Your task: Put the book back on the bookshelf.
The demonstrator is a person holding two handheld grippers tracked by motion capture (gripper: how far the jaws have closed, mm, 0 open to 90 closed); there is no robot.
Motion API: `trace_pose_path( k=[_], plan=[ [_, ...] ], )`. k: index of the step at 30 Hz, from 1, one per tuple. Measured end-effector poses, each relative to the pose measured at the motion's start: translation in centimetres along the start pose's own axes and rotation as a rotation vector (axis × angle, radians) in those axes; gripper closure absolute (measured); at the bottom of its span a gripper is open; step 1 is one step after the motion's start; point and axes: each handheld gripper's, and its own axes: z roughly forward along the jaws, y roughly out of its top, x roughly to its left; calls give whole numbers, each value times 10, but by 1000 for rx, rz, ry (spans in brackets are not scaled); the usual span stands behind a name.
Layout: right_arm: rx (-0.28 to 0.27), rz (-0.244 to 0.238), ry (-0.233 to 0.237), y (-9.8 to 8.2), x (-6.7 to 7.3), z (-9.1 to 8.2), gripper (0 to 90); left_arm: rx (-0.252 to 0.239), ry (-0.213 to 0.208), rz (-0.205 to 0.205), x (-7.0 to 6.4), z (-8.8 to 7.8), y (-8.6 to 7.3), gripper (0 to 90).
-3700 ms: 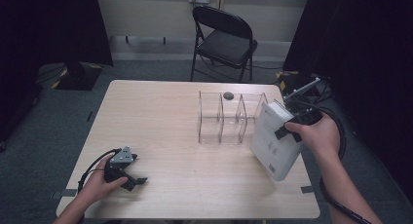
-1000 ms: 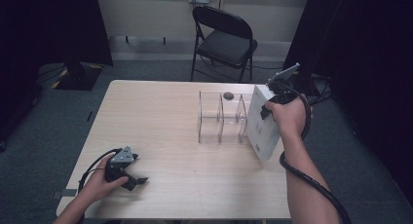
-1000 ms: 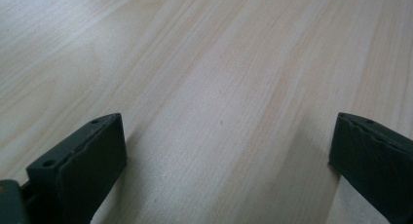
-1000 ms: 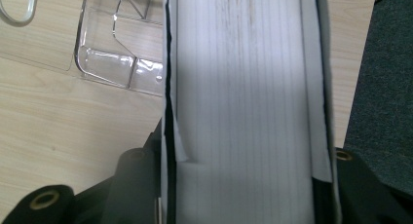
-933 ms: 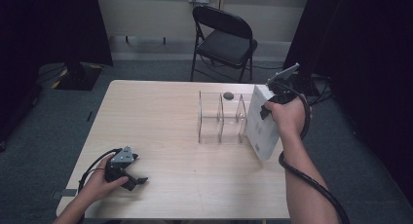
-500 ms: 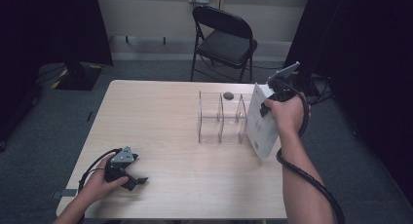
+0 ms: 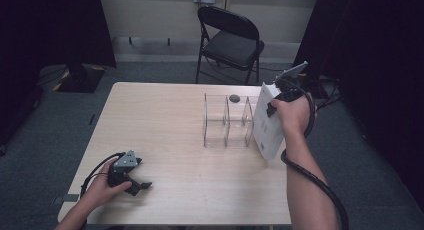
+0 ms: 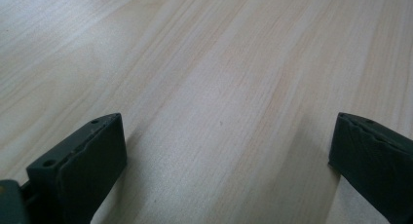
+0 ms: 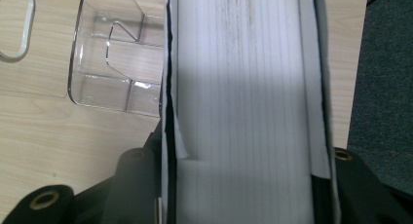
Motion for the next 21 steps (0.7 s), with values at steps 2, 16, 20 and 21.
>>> trace_pose_path(
  k=[2,16,20,21],
  plan=[
    [-6,1,-6,2,1,0,523,0,0,0,0,0,0,0],
    [-9,0,-19,11,4,7,523,0,-2,-1,0,0,0,0],
    [-16,4,-21,13,3,10,523,-1,-2,-1,0,0,0,0],
    [-15,-2,-24,14,4,11,523,-1,-2,-1,0,0,0,0]
  ],
)
